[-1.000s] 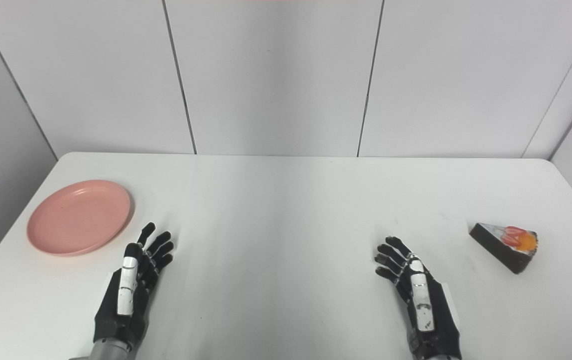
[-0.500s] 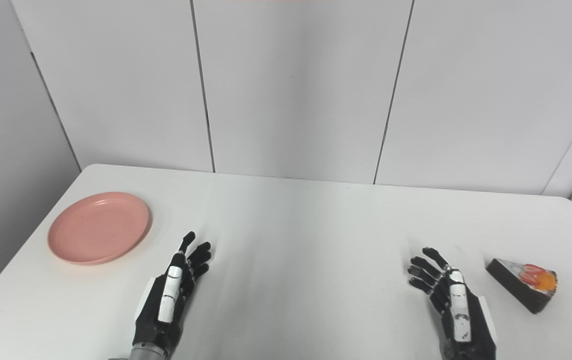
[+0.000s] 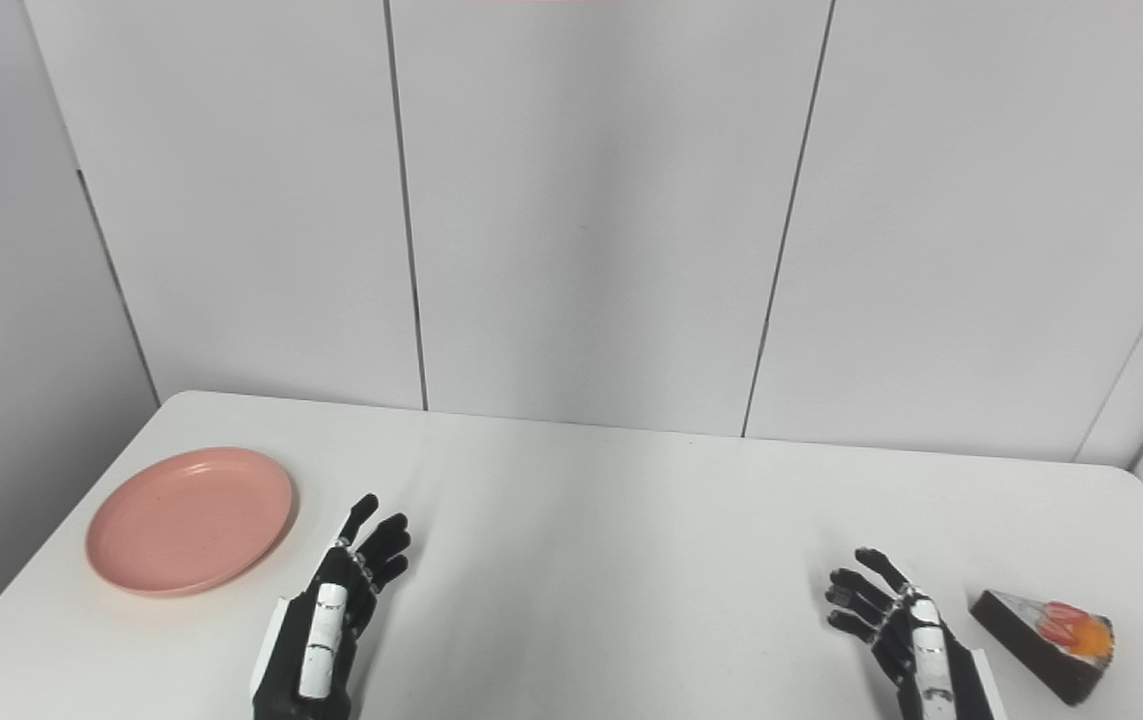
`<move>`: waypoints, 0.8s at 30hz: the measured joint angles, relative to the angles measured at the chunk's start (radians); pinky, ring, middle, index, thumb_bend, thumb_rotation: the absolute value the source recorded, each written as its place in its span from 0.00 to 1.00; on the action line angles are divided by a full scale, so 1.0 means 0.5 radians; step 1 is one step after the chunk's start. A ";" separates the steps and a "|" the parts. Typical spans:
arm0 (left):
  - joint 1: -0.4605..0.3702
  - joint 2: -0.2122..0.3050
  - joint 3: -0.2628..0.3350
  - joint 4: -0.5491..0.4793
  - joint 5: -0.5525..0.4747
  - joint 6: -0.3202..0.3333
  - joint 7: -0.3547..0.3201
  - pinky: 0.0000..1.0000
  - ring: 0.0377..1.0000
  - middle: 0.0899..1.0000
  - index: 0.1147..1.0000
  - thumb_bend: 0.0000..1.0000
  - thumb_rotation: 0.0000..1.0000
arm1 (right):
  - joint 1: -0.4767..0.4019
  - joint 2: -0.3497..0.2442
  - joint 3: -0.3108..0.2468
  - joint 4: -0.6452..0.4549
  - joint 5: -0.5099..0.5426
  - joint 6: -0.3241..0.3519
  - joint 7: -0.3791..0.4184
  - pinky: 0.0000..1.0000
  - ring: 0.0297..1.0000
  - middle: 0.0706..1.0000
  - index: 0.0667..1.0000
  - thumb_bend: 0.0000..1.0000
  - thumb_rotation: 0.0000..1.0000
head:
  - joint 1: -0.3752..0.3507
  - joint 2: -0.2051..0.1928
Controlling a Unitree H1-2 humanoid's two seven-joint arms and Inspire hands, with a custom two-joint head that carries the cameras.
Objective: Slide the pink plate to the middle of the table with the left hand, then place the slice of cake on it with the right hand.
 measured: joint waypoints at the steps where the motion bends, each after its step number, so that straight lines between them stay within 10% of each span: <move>1: 0.001 -0.001 0.022 -0.051 -0.026 0.004 0.004 0.85 0.86 0.85 0.87 0.71 0.88 | 0.000 0.000 0.000 -0.002 0.001 0.000 0.005 0.71 0.73 0.71 0.78 0.81 0.96 | -0.006 0.000; 11: -0.539 0.386 0.274 -0.105 -0.018 -0.015 0.040 0.78 0.83 0.83 0.86 0.70 0.93 | 0.017 0.006 0.000 -0.040 -0.001 -0.005 0.016 0.68 0.71 0.70 0.78 0.79 0.96 | -0.037 0.015; 24: -0.940 0.827 0.517 0.846 0.222 -0.314 0.265 0.74 0.76 0.77 0.80 0.74 0.93 | 0.038 0.009 -0.013 -0.072 -0.003 -0.005 0.016 0.67 0.70 0.69 0.77 0.79 0.96 | -0.061 0.040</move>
